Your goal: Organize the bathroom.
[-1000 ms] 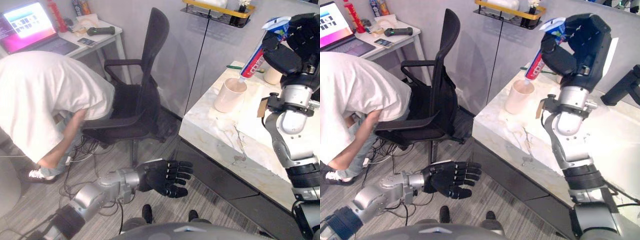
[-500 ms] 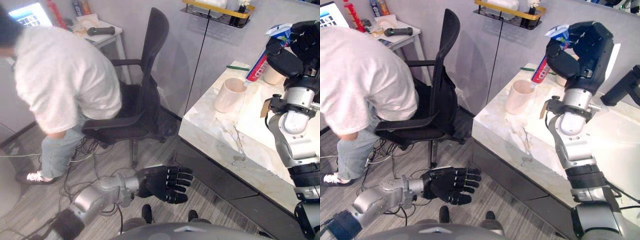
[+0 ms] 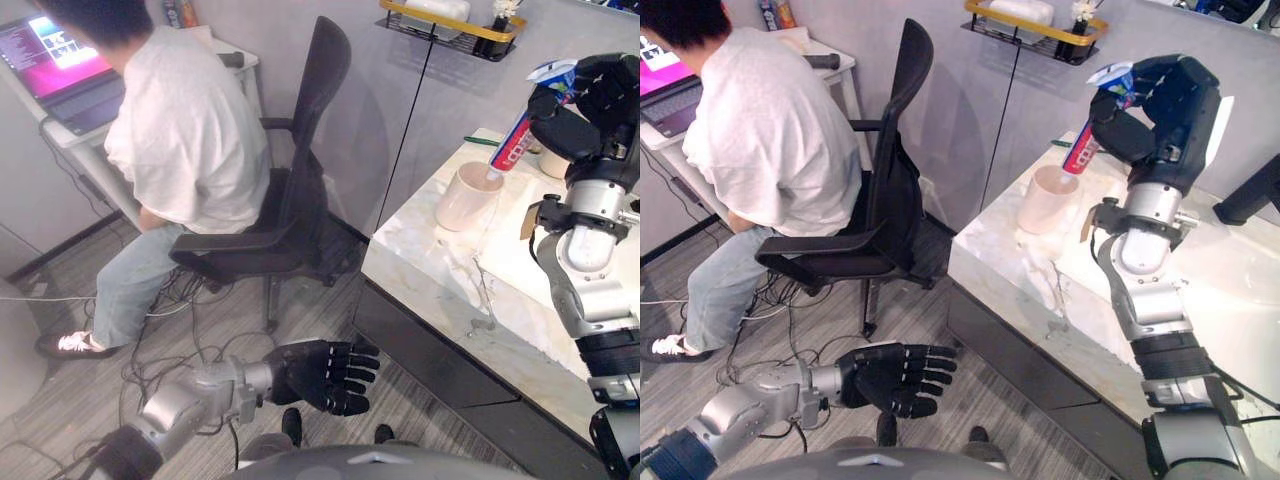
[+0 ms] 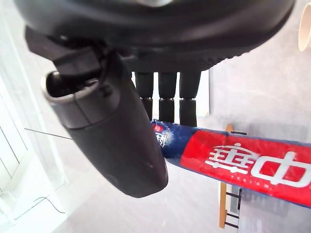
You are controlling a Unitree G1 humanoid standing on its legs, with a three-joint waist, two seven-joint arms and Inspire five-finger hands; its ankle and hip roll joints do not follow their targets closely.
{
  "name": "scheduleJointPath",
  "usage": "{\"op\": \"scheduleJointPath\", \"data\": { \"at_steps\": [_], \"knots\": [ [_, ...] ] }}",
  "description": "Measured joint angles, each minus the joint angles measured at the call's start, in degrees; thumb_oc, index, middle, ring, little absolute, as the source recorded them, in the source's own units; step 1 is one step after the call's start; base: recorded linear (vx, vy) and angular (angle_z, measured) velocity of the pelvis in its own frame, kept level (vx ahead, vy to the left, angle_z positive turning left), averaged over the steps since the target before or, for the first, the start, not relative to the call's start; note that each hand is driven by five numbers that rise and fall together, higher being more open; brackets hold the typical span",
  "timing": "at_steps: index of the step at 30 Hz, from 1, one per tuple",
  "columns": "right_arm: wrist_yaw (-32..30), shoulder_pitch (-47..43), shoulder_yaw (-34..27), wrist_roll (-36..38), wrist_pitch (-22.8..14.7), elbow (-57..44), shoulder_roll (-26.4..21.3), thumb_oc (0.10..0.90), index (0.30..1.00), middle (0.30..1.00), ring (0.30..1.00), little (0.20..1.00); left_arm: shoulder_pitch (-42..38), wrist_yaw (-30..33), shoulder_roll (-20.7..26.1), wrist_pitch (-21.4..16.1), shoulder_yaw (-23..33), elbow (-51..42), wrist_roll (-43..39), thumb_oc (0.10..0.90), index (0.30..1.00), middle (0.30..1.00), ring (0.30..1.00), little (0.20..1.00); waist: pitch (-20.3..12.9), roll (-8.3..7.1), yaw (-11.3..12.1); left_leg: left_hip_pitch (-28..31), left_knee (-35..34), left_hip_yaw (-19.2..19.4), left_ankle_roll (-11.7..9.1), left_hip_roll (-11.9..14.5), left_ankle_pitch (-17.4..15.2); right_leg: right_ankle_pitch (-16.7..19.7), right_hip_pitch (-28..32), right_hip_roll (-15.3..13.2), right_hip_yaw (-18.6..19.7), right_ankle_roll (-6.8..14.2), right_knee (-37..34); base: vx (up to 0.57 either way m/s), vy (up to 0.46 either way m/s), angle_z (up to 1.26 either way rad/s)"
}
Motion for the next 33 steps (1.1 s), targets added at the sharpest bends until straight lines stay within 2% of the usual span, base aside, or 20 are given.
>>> {"op": "scheduleJointPath", "data": {
  "at_steps": [5, 9, 14, 23, 24, 25, 33],
  "knots": [
    [0.34, 1.94, 0.07, 0.08, 0.37, -0.01, 2.53, 0.400, 0.300, 0.300, 0.300, 0.300, 0.49, -0.26, 0.81, 0.01, 0.00, -0.02, 0.01, 0.800, 0.900, 0.900, 0.900, 0.900, -0.06, 0.10, -0.01, -0.08, -0.02, -0.12, -0.06, 0.07, 0.04, -0.06, 0.02, 0.06, -0.19, -0.11, 0.00, 0.03, -0.051, 0.02],
    [1.45, 4.40, 0.34, 0.77, 2.27, 0.02, 5.14, 0.400, 0.300, 0.300, 0.300, 0.300, 1.94, -0.55, 1.19, -0.02, -0.17, -0.08, 0.02, 0.800, 0.900, 0.900, 0.900, 0.900, -0.19, 0.32, -0.21, -0.13, -0.01, -0.10, -0.09, 0.09, 0.01, -0.13, -0.02, 0.07, -0.26, -0.21, 0.00, 0.00, 0.000, 0.00],
    [2.08, 4.76, 2.04, 0.98, 4.00, 1.64, 5.15, 0.400, 0.300, 0.300, 0.300, 0.300, 1.93, -0.54, 1.22, -0.08, -0.16, -0.53, 0.00, 0.800, 0.900, 0.900, 0.900, 0.900, -0.39, 0.66, -0.20, -0.21, -0.02, -0.08, -0.10, 0.11, 0.02, -0.14, -0.05, 0.08, -0.39, -0.24, 0.01, 0.00, 0.000, 0.00],
    [2.44, 4.77, 2.08, 0.94, 4.06, 1.64, 5.15, 0.400, 0.300, 0.300, 0.300, 0.300, 1.94, -0.54, 1.24, -0.12, -0.16, -0.54, 0.00, 0.800, 0.900, 0.900, 0.900, 0.900, -0.39, 0.66, -0.18, -0.20, -0.02, -0.03, -0.11, 0.14, 0.03, -0.15, -0.05, 0.11, -0.40, -0.24, 0.01, 0.00, 0.000, 0.00],
    [2.44, 4.77, 2.09, 0.94, 4.07, 1.63, 5.15, 0.536, 0.505, 0.505, 0.505, 0.505, 1.94, -0.54, 1.24, -0.12, -0.16, -0.54, 0.00, 0.800, 0.900, 0.900, 0.900, 0.900, -0.39, 0.66, -0.19, -0.21, -0.02, -0.04, -0.11, 0.14, 0.03, -0.15, -0.05, 0.11, -0.40, -0.24, 0.01, 0.00, 0.000, 0.00],
    [2.45, 4.77, 2.11, 0.95, 4.07, 1.64, 5.15, 0.800, 0.900, 0.900, 0.900, 0.900, 1.94, -0.53, 1.24, -0.12, -0.17, -0.54, 0.00, 0.800, 0.900, 0.900, 0.900, 0.900, -0.39, 0.66, -0.19, -0.21, -0.02, -0.03, -0.11, 0.14, 0.03, -0.15, -0.05, 0.11, -0.40, -0.24, 0.01, 0.00, 0.000, 0.00],
    [2.50, 6.49, 2.39, 1.00, 5.29, 1.31, 5.25, 0.800, 0.900, 0.900, 0.900, 0.900, 1.94, -0.01, 1.24, -0.38, -0.17, -0.56, 0.00, 0.800, 0.900, 0.900, 0.900, 0.900, -0.39, 0.66, -0.18, -0.22, -0.02, 0.09, -0.12, 0.14, 0.02, -0.15, -0.08, 0.11, -0.38, -0.25, 0.01, -0.01, 0.008, 0.00]
  ]
}}
